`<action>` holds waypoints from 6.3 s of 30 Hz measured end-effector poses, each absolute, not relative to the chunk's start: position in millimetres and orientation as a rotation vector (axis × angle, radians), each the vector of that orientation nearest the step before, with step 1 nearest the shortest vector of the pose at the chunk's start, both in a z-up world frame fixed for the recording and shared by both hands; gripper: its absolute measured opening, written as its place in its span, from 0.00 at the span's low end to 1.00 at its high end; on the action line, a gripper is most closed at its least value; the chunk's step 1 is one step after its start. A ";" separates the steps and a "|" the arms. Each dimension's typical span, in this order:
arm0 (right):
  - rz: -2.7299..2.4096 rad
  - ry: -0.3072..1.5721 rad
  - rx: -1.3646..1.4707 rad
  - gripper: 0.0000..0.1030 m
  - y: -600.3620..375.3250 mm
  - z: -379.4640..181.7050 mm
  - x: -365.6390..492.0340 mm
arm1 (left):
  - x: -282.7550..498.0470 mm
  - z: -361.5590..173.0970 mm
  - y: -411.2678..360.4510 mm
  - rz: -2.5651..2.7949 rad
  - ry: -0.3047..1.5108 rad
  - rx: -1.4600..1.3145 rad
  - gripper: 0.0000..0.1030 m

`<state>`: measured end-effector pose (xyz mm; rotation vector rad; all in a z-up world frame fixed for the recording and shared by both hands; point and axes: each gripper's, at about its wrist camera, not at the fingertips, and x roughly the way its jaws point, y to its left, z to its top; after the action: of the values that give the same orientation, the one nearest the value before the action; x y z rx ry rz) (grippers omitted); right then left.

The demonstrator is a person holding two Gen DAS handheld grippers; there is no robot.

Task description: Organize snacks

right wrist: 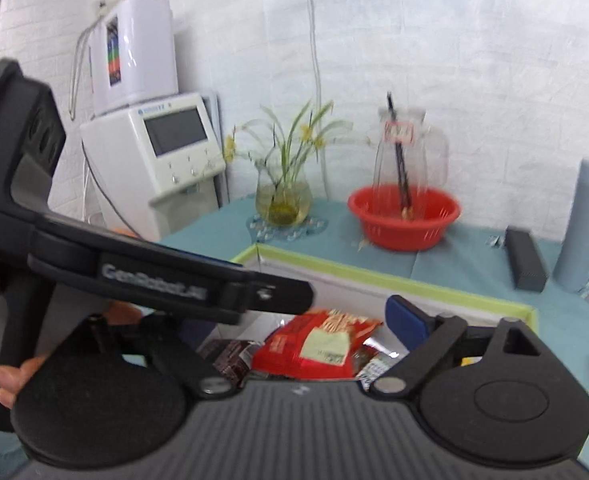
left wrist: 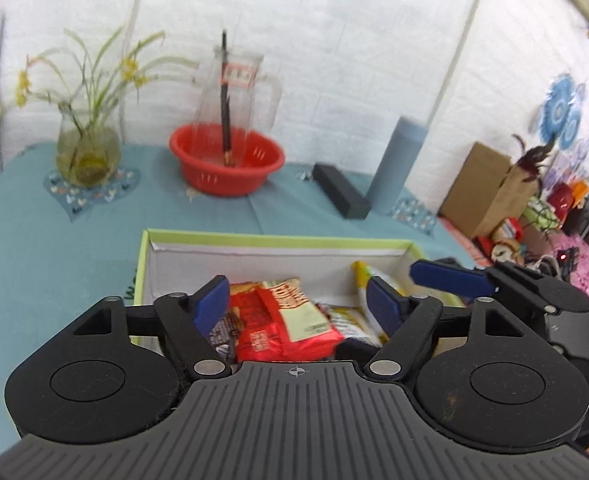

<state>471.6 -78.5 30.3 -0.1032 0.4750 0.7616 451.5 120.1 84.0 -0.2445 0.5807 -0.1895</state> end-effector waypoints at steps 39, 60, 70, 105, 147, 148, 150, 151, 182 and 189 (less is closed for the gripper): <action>0.768 0.762 -0.177 0.91 -108.3 -59.5 215.0 | 211.8 -13.6 55.5 -0.309 0.852 -0.372 0.69; 0.687 0.728 -0.155 0.58 -125.7 -58.8 202.4 | 203.3 -14.2 23.1 -0.331 0.849 -0.244 0.24; 0.595 0.600 -0.129 0.61 -148.1 -10.4 226.4 | 232.5 38.9 -1.3 -0.420 0.733 -0.208 0.24; 0.827 0.385 -0.109 1.00 -78.4 63.3 345.1 | 296.4 125.6 142.3 -0.090 0.351 -0.273 0.82; 0.783 0.715 -0.069 0.94 -120.0 -60.0 219.2 | 219.5 -13.5 54.9 -0.292 0.862 -0.302 0.48; 0.797 0.716 -0.072 0.71 -118.4 -62.6 218.4 | 216.9 -15.0 53.0 -0.295 0.847 -0.289 0.29; 0.802 0.698 -0.105 0.68 -114.8 -60.0 214.0 | 216.5 -15.1 51.5 -0.312 0.853 -0.289 0.21; 0.805 0.698 -0.105 0.67 -114.7 -56.6 214.8 | 216.3 -12.6 52.2 -0.313 0.850 -0.291 0.19; 0.833 0.593 -0.199 0.90 -0.9 4.2 486.7 | 461.9 63.7 143.0 -0.147 0.623 -0.213 0.55; 0.750 0.440 -0.151 0.91 -85.6 55.4 408.3 | 372.4 111.9 120.8 -0.218 0.480 -0.227 0.73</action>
<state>408.3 -85.6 55.4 -0.1512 0.4398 0.7498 372.4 120.8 111.9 -0.2274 0.4800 -0.2181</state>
